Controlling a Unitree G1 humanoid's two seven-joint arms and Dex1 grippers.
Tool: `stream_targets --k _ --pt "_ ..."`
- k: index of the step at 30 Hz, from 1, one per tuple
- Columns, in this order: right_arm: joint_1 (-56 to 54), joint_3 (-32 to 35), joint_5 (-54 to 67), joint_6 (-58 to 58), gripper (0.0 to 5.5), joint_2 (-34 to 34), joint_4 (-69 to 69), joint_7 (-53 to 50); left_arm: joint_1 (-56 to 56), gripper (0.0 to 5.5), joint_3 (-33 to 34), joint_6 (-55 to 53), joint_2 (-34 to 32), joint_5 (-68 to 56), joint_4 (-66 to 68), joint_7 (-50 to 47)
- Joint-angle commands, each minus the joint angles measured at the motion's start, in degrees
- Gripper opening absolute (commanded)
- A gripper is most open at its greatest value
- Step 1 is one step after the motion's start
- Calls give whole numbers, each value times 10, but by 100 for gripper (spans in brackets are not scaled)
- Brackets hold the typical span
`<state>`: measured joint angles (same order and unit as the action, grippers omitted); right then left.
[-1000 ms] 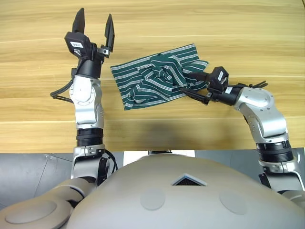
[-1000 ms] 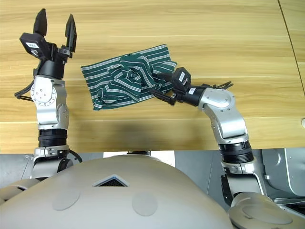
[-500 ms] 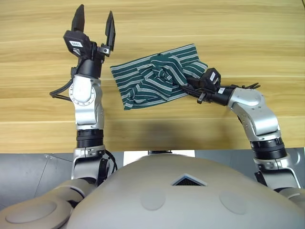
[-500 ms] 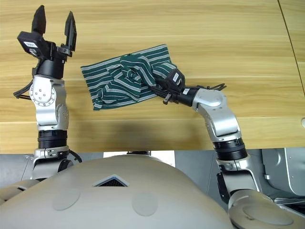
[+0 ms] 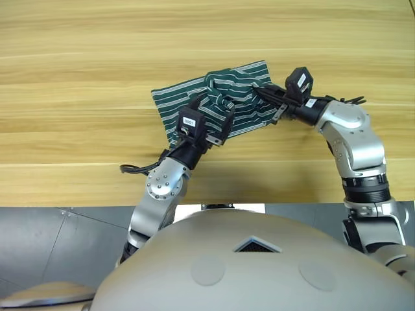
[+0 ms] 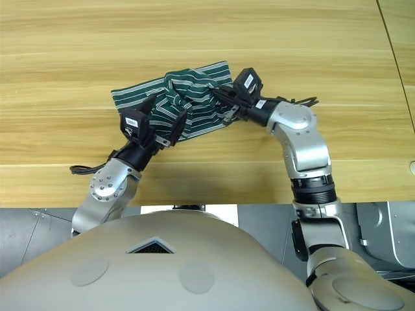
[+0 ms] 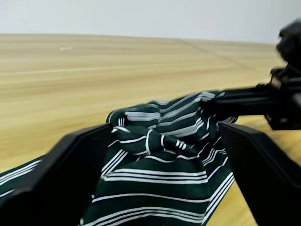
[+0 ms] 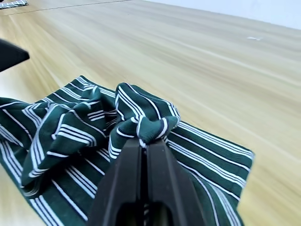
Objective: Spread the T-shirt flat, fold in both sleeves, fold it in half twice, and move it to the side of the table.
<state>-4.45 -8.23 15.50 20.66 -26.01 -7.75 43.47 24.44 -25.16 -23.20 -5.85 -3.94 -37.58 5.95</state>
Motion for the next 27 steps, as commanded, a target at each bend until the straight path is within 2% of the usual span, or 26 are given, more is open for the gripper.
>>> stream_targets --k 1,10,17,27 --pt "-13 -3 -11 -17 0 1 9 0 -18 448 -36 -49 11 3 -5 -3" --pt "-16 -4 -12 -48 0 -3 34 14 -61 448 -68 -84 27 12 73 -18" --pt "-19 -11 -8 -23 0 4 1 2 -87 448 -79 -79 18 24 109 -29" --pt "-17 -13 -3 -4 0 8 -29 -7 -86 274 -53 -34 9 42 131 -43"
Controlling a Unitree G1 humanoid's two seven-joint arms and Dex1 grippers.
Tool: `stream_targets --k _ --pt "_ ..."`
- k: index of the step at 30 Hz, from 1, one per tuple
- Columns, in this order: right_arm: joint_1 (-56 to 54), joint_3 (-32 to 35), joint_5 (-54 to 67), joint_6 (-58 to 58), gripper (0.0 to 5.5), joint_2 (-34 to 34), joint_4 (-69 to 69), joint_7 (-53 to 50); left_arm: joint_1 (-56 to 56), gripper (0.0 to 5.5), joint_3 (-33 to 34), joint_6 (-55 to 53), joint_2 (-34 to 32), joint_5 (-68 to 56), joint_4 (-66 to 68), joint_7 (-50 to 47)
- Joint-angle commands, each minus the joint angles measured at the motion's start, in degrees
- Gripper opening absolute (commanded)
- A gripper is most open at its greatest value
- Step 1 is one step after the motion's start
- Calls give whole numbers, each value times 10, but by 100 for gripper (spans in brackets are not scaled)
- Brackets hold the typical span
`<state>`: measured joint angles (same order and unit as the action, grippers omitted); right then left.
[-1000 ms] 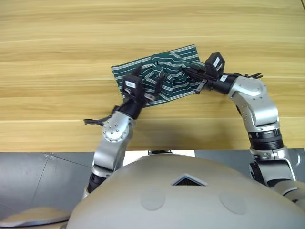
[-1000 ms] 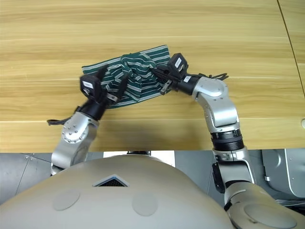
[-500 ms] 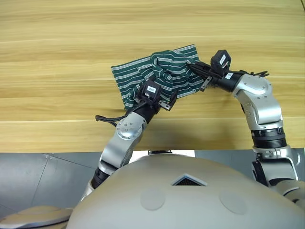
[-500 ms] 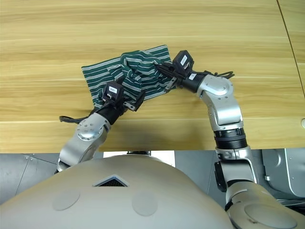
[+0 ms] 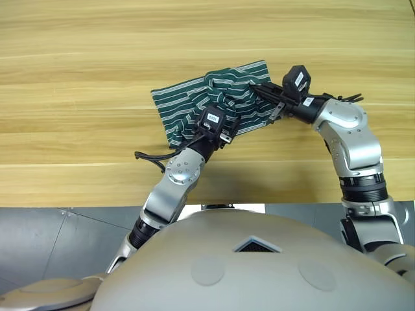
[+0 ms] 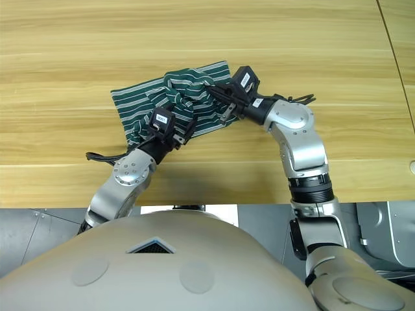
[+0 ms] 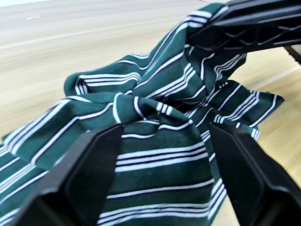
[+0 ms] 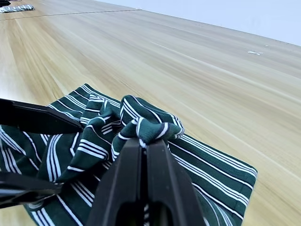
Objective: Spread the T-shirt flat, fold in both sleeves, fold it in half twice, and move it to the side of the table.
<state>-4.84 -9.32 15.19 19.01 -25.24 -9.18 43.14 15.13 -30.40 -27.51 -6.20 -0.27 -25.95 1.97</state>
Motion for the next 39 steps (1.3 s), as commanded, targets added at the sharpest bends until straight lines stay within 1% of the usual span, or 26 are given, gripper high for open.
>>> stream_targets --k 1,5,6,9,14,16,20,24,28,31,34,36,39 --pt "-13 -1 0 15 0 0 -17 -4 7 253 3 12 13 6 20 -3" --pt "-14 -1 1 20 0 2 -21 -7 4 187 22 27 13 7 56 1" --pt "-14 -1 1 19 0 2 -20 -7 3 163 31 30 15 4 68 3" --pt "-15 -1 1 19 0 3 -19 -7 2 118 52 37 21 -6 86 8" --pt "-15 -1 1 21 0 3 -21 -6 19 43 85 43 24 -26 74 18" --pt "-16 -3 1 21 0 3 -23 -5 33 3 99 43 19 -33 47 25" --pt "-21 3 -1 17 0 -8 -13 5 78 3 125 29 1 -66 -33 47" --pt "-32 22 2 8 0 -25 10 15 109 3 187 1 -16 -133 -104 75" --pt "-31 27 1 -6 0 -34 29 32 120 3 251 -9 -26 -191 -115 94" --pt "-27 34 -2 -44 0 -63 55 74 134 3 292 -10 -59 -228 -114 134" --pt "-19 58 5 -94 0 -109 78 132 166 3 357 -3 -130 -286 -107 234" --pt "-15 93 26 -134 0 -147 105 186 206 3 421 44 -193 -291 -54 327" --pt "10 130 53 -207 0 -190 120 275 251 3 499 124 -250 -286 32 438"
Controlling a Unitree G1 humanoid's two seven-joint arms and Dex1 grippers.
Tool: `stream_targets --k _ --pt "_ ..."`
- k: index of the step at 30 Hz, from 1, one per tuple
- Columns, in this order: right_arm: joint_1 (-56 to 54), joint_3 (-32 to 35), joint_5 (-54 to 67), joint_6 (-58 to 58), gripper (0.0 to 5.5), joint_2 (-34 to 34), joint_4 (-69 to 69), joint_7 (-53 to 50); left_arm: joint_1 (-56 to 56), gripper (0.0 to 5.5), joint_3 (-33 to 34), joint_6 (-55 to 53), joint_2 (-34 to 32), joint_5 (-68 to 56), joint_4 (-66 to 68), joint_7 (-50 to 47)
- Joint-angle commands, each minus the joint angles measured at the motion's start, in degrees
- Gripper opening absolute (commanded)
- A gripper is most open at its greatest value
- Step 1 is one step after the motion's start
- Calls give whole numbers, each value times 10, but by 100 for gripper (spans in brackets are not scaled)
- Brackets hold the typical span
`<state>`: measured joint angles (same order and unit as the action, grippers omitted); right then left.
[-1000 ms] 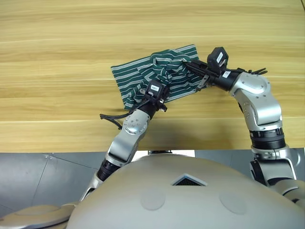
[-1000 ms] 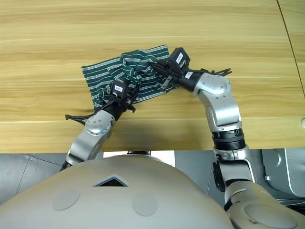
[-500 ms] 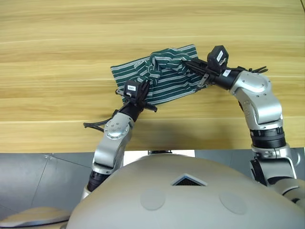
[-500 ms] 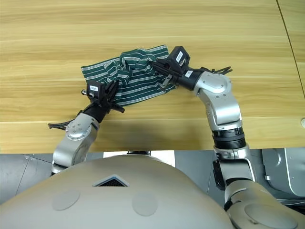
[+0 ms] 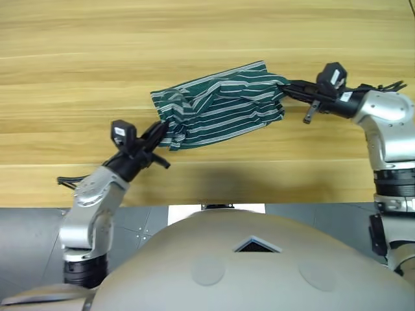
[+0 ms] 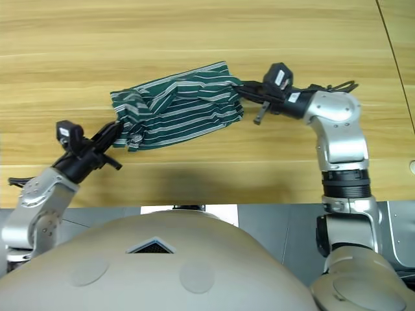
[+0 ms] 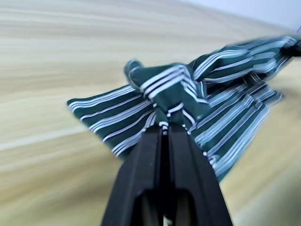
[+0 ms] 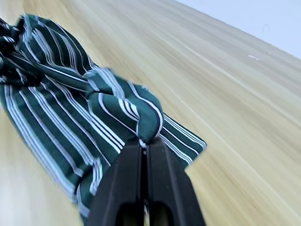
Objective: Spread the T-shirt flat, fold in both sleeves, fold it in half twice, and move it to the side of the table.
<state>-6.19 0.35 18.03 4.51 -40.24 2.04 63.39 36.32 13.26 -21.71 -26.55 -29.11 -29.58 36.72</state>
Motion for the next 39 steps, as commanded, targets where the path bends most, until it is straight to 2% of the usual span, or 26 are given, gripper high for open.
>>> stream_targets --k 1,4,7,11,16,22,25,28,30,34,39 --pt "36 37 32 -74 0 -47 -4 92 44 3 75 86 -56 3 88 115" --pt "54 24 37 -81 0 -45 -36 112 32 3 72 116 -65 21 126 139" --pt "56 7 23 -72 0 -39 -59 103 30 59 21 125 -69 49 131 158" --pt "79 5 20 -57 0 -46 -97 88 38 109 6 133 -95 48 119 202" --pt "108 -2 8 -56 0 -54 -128 78 87 183 18 173 -126 41 99 279" --pt "111 -6 -10 -57 0 -57 -129 66 107 276 64 241 -158 65 177 326" --pt "113 -7 -12 -58 0 -60 -129 67 86 276 98 252 -161 36 208 338" --pt "119 -7 -15 -64 0 -68 -125 74 32 276 124 214 -155 -44 211 345" --pt "122 -9 -17 -70 0 -73 -122 79 -24 276 122 174 -144 -78 216 314" --pt "120 -14 -17 -77 0 -78 -118 82 -133 276 67 42 -118 -88 192 177" --pt "132 -18 -20 -80 0 -78 -127 73 -246 276 22 -129 -106 -130 214 91"
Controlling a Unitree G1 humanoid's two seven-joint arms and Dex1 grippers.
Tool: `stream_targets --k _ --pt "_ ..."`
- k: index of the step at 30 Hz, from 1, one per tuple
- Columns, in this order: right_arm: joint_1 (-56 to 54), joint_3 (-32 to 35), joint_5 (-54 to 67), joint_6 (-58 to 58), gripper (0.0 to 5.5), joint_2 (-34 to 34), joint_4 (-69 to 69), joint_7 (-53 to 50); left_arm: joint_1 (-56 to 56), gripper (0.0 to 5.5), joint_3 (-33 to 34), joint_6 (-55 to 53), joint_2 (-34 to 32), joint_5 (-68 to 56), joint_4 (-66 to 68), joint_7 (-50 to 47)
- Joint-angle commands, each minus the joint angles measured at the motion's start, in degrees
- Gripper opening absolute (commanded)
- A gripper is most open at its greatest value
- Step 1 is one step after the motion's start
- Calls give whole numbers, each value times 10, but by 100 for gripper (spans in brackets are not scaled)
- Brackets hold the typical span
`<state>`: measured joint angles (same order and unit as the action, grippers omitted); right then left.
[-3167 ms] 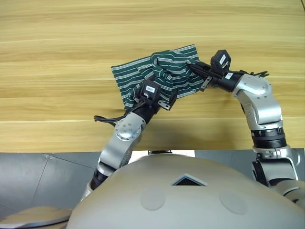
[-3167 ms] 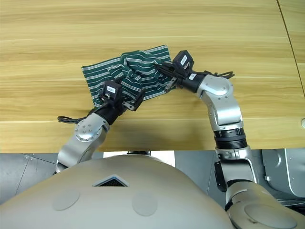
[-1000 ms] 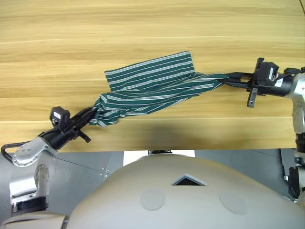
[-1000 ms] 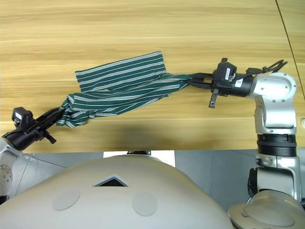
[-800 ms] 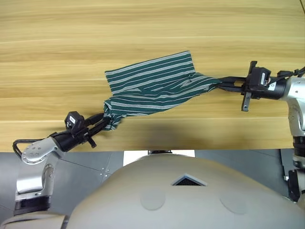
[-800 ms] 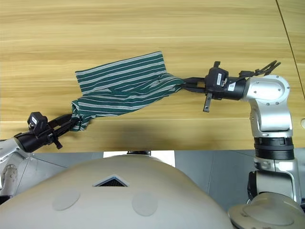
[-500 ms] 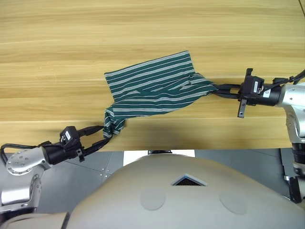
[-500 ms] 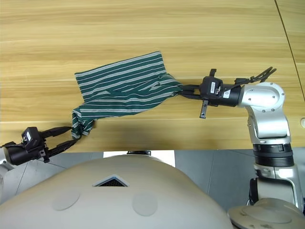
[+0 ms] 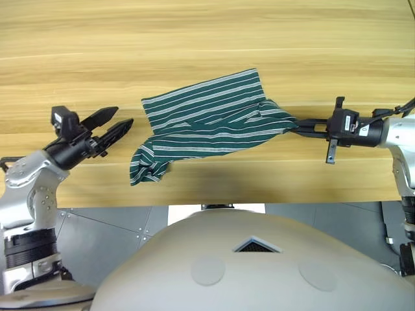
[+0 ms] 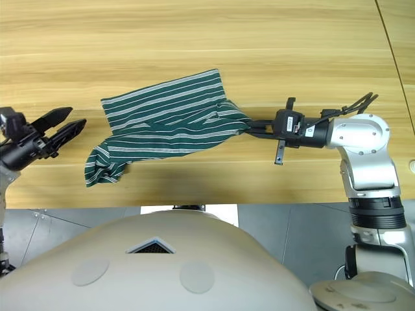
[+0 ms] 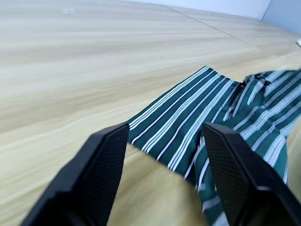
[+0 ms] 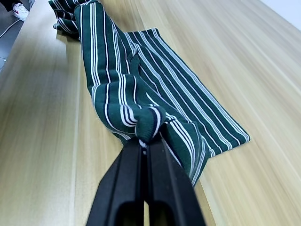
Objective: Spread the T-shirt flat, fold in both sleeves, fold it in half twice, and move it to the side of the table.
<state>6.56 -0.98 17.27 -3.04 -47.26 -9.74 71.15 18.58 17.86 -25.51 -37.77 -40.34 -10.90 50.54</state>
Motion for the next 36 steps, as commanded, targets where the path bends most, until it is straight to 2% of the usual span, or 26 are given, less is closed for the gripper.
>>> stream_targets --k 1,5,12,16,22,29,36 --pt "9 -6 -15 -5 0 -7 -13 -8 -89 276 -38 -119 6 -9 48 -60" --pt "23 -6 -21 -4 0 -6 -28 -19 -103 276 -70 -156 -9 23 74 -62" --pt "26 -6 -24 -4 0 -8 -37 -32 24 276 -105 -123 -39 78 -48 -37" --pt "21 -6 -22 -6 0 -9 -35 -32 90 276 -89 -98 -59 99 -98 -25" --pt "14 -6 -23 -10 0 -8 -33 -33 116 276 -128 -50 -74 179 -112 -40" --pt "17 -7 -26 -11 0 -7 -37 -39 117 276 -131 -51 -63 169 -141 -38" --pt "16 -10 -30 -10 0 -7 -41 -48 113 150 -100 -100 -39 71 -180 -23"
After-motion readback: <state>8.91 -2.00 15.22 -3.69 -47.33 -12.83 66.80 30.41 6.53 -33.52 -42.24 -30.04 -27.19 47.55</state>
